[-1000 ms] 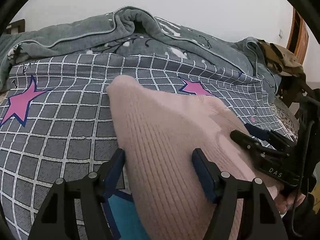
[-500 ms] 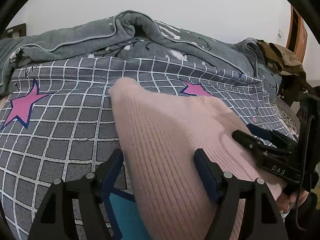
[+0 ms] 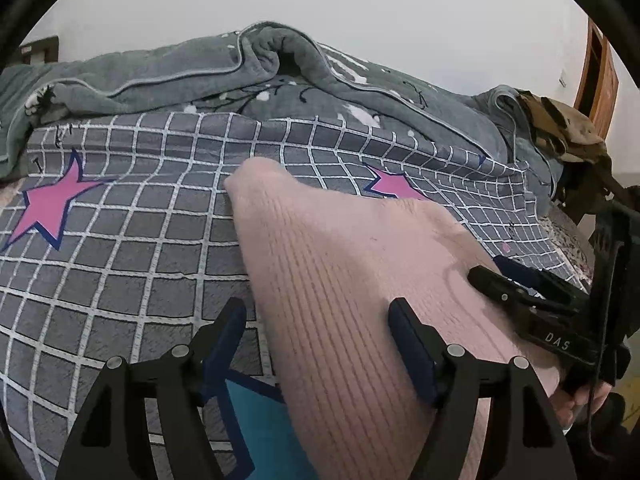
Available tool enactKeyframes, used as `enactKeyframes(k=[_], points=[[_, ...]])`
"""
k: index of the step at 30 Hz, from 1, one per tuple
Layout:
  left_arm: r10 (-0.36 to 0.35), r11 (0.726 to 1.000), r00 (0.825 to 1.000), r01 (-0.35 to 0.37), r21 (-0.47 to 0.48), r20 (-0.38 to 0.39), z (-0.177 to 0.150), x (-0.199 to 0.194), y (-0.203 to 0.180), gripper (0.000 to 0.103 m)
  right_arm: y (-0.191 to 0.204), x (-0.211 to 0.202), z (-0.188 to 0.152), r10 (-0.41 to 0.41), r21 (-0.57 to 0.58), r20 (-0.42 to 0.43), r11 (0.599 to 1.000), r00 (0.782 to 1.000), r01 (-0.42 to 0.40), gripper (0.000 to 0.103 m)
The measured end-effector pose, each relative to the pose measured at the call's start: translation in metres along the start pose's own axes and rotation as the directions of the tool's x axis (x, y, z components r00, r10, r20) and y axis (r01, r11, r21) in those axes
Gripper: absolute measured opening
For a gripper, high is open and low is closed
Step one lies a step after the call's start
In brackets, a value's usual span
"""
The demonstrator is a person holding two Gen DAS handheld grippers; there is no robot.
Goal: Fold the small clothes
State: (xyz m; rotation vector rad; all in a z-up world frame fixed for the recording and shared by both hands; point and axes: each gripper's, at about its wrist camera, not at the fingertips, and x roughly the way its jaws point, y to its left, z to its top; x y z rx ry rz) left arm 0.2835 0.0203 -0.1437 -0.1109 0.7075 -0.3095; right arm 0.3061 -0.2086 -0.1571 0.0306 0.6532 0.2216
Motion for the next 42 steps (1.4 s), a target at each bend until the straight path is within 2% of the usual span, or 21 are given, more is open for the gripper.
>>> enactKeyframes(k=[3,6,8,10,11,14,16,21,24,26,27,29,38,42], points=[[0.012,1.000,1.000,-0.012,0.009,0.017,-0.001,-0.004,0.000,0.073,0.000,-0.003,0.000,0.005,-0.002,0.012,1.000,1.000,-0.005,0.067],[0.006,1.000,1.000,-0.006,-0.002,0.025,-0.001,-0.008,0.004,0.073,0.008,-0.006,-0.002,0.024,-0.046,0.025,0.999,0.999,-0.023,0.045],[0.000,1.000,1.000,0.001,-0.014,0.030,-0.001,-0.010,0.006,0.073,0.019,-0.008,-0.004,0.014,-0.099,0.039,0.995,0.999,-0.010,0.026],[0.000,1.000,0.999,0.001,-0.019,0.035,-0.001,-0.011,0.008,0.073,0.026,-0.011,-0.006,0.001,-0.132,0.058,0.991,0.998,0.007,0.013],[-0.001,1.000,0.999,0.002,-0.021,0.040,-0.001,-0.013,0.008,0.073,0.026,-0.013,-0.006,-0.009,-0.131,0.068,0.991,0.998,0.018,0.010],[-0.009,1.000,0.999,0.010,-0.025,0.051,-0.001,-0.017,0.010,0.073,0.011,-0.017,-0.002,0.026,-0.063,0.069,0.998,0.997,-0.022,0.009],[-0.012,1.000,0.999,0.013,-0.027,0.046,-0.001,-0.017,0.011,0.073,0.003,-0.011,-0.002,0.044,-0.020,0.041,0.999,0.998,-0.043,0.009],[-0.003,1.000,0.999,0.003,-0.016,0.032,-0.003,-0.016,0.009,0.073,0.010,-0.007,-0.003,0.002,-0.048,0.024,0.999,1.000,0.000,0.012],[-0.003,1.000,1.000,0.004,-0.020,0.031,-0.003,-0.017,0.009,0.073,0.007,-0.007,-0.002,-0.010,-0.037,0.022,0.999,1.000,0.011,0.024],[-0.008,1.000,1.000,0.009,-0.024,0.030,-0.004,-0.018,0.010,0.073,0.001,-0.007,-0.001,-0.019,-0.005,0.010,1.000,1.000,0.019,0.039],[-0.010,1.000,1.000,0.010,-0.024,0.030,-0.004,-0.018,0.010,0.073,-0.003,-0.008,0.000,-0.014,0.011,0.004,1.000,1.000,0.014,0.041],[-0.008,1.000,1.000,0.008,-0.022,0.030,-0.004,-0.018,0.010,0.073,-0.009,-0.010,0.000,0.014,0.045,-0.006,0.999,1.000,-0.014,0.042],[-0.014,1.000,0.999,0.014,-0.016,0.037,-0.008,-0.027,0.009,0.071,-0.005,-0.034,0.001,0.047,0.096,-0.006,0.994,0.999,-0.047,0.042],[-0.022,0.999,0.999,0.023,-0.022,0.037,-0.012,-0.036,0.004,0.071,-0.003,-0.044,0.002,0.039,0.103,-0.023,0.994,0.999,-0.037,0.042]])
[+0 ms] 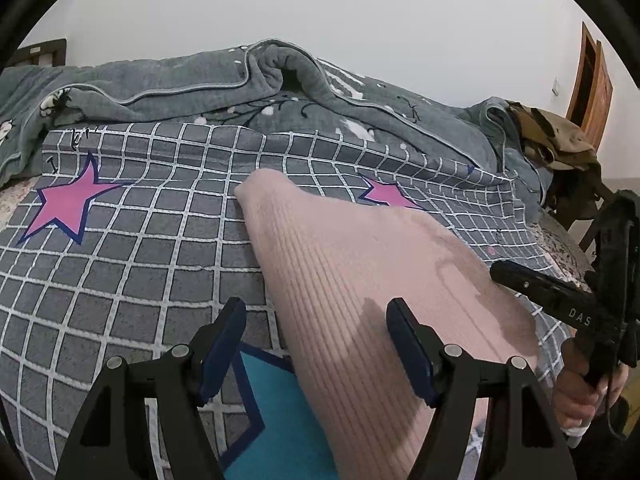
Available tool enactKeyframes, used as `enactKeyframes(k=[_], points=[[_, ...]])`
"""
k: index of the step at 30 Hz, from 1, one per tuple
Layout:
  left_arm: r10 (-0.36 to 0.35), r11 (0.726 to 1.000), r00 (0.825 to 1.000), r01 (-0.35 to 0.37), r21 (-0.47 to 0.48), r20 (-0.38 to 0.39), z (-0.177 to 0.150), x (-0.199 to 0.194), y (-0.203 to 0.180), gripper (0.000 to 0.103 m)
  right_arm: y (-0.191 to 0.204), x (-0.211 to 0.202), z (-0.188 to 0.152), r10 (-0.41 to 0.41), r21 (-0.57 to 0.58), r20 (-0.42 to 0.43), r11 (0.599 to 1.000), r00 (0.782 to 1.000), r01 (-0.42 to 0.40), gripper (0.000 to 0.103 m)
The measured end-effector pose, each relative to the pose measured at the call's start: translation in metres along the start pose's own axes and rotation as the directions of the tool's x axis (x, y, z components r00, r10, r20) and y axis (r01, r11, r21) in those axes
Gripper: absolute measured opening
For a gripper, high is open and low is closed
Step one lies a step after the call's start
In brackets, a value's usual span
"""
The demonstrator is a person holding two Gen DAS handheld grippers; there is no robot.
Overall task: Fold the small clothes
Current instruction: 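Open both grippers and pull them back from the folded sweater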
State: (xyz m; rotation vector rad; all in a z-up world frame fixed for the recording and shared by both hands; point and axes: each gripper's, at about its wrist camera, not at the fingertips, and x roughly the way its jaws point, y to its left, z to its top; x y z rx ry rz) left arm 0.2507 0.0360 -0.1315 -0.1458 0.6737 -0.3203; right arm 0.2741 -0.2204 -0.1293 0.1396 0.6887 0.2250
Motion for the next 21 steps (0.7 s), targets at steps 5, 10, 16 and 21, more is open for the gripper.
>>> enactKeyframes(k=[5,10,16,21], points=[[0.024,1.000,1.000,-0.024,-0.014,-0.013,-0.006,-0.013,-0.012,0.071,0.006,-0.027,-0.010,-0.010,0.029,-0.006,1.000,1.000,0.010,0.042],[0.093,0.995,0.996,-0.093,-0.021,0.000,-0.012,-0.045,-0.025,0.076,0.023,-0.069,-0.018,-0.100,-0.029,-0.001,0.995,0.995,0.099,0.042],[0.166,0.985,0.986,-0.165,-0.040,0.021,-0.017,-0.099,-0.034,0.082,0.025,-0.112,-0.023,-0.138,-0.011,-0.042,0.990,0.990,0.137,0.043],[0.206,0.978,0.978,-0.204,-0.048,0.032,-0.021,-0.139,-0.051,0.089,0.032,-0.158,-0.030,-0.174,-0.011,-0.012,0.985,0.985,0.174,0.065]])
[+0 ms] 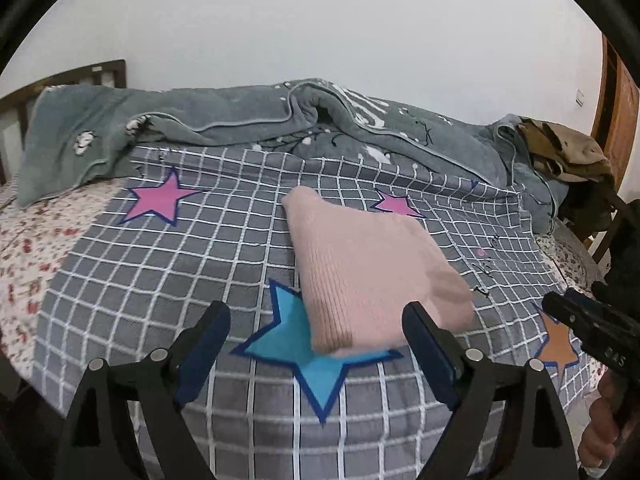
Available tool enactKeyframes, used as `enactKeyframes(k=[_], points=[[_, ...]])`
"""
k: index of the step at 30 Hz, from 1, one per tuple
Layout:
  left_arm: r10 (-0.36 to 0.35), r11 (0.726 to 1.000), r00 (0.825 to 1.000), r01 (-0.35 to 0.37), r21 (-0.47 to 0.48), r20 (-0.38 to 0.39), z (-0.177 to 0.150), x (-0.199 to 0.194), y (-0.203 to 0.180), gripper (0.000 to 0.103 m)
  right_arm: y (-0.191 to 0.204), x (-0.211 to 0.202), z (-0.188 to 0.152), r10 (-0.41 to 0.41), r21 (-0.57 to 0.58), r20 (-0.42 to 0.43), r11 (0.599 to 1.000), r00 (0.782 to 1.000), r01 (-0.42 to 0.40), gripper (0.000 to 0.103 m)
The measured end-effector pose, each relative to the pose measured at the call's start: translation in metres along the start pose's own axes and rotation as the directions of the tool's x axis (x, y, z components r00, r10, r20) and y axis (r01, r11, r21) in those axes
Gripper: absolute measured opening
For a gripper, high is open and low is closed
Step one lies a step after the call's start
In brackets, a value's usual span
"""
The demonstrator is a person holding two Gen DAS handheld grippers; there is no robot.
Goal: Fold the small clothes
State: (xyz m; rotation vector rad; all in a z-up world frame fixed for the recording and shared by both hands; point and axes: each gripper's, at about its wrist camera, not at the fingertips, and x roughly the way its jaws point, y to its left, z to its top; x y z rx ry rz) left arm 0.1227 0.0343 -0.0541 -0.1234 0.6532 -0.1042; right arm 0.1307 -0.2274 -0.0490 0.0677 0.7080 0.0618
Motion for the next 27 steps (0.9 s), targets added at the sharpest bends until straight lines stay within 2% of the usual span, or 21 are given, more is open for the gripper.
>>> enactKeyframes(k=[1,2,8,10,18,27], points=[[0.011,1.000,1.000,-0.011,0.003,0.003,-0.001,-0.010,-0.003,0.090,0.001,-0.007,-0.001,-0.003,-0.004,0.006,1.000,1.000,0.003,0.075],[0.017,1.000,1.000,-0.017,0.006,0.004,-0.001,-0.015,-0.005,0.093,0.002,-0.017,-0.003,-0.007,-0.009,0.020,1.000,1.000,0.007,0.079],[0.031,0.999,0.999,-0.032,0.031,0.019,-0.006,-0.057,-0.017,0.095,0.003,-0.071,-0.011,-0.008,-0.005,0.125,1.000,0.992,0.009,0.098],[0.047,0.998,0.998,-0.048,0.040,0.032,-0.007,-0.069,-0.021,0.099,0.007,-0.081,-0.014,-0.015,-0.023,0.132,1.000,0.991,0.018,0.101],[0.066,0.995,0.996,-0.071,0.075,0.058,-0.009,-0.089,-0.036,0.100,0.013,-0.094,-0.022,-0.019,-0.031,0.125,0.999,0.992,0.023,0.101],[0.065,0.995,0.997,-0.068,0.073,0.048,-0.009,-0.089,-0.038,0.100,0.011,-0.098,-0.020,-0.047,-0.006,0.136,0.999,0.990,0.048,0.101]])
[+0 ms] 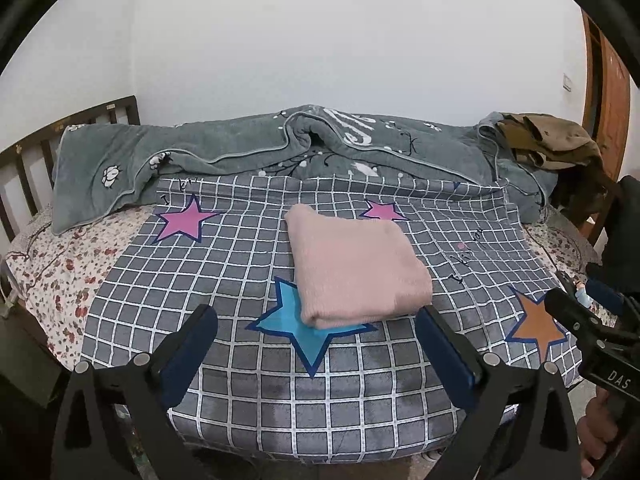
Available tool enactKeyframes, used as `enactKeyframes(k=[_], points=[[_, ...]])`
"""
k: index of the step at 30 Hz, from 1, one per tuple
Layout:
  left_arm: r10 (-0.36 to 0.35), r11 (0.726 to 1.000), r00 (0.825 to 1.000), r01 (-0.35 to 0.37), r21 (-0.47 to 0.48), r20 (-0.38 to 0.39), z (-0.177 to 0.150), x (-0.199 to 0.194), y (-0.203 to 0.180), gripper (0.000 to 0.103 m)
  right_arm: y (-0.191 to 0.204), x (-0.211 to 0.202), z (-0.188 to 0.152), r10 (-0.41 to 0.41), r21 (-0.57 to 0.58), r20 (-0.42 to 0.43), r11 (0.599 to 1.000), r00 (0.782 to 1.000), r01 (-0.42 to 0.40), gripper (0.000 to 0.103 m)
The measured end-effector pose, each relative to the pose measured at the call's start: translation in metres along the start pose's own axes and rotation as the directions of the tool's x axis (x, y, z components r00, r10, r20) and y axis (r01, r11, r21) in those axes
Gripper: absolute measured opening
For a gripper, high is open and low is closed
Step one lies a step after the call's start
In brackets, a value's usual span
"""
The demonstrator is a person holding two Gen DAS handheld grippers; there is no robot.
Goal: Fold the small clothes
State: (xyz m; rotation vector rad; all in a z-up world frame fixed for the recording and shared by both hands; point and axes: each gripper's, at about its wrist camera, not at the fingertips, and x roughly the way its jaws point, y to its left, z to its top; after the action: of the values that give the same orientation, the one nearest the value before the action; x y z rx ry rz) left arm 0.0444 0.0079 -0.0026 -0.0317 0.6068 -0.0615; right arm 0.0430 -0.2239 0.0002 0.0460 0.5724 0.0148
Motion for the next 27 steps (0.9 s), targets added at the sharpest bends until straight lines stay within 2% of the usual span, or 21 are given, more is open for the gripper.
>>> enactKeyframes(k=[27], points=[[-0.001,1.000,1.000,0.001,0.012,0.016,0.004,-0.008,-0.003,0.100,-0.003,-0.012,0.003,0.002,0.005,0.021,1.000,1.000,-0.002,0.101]])
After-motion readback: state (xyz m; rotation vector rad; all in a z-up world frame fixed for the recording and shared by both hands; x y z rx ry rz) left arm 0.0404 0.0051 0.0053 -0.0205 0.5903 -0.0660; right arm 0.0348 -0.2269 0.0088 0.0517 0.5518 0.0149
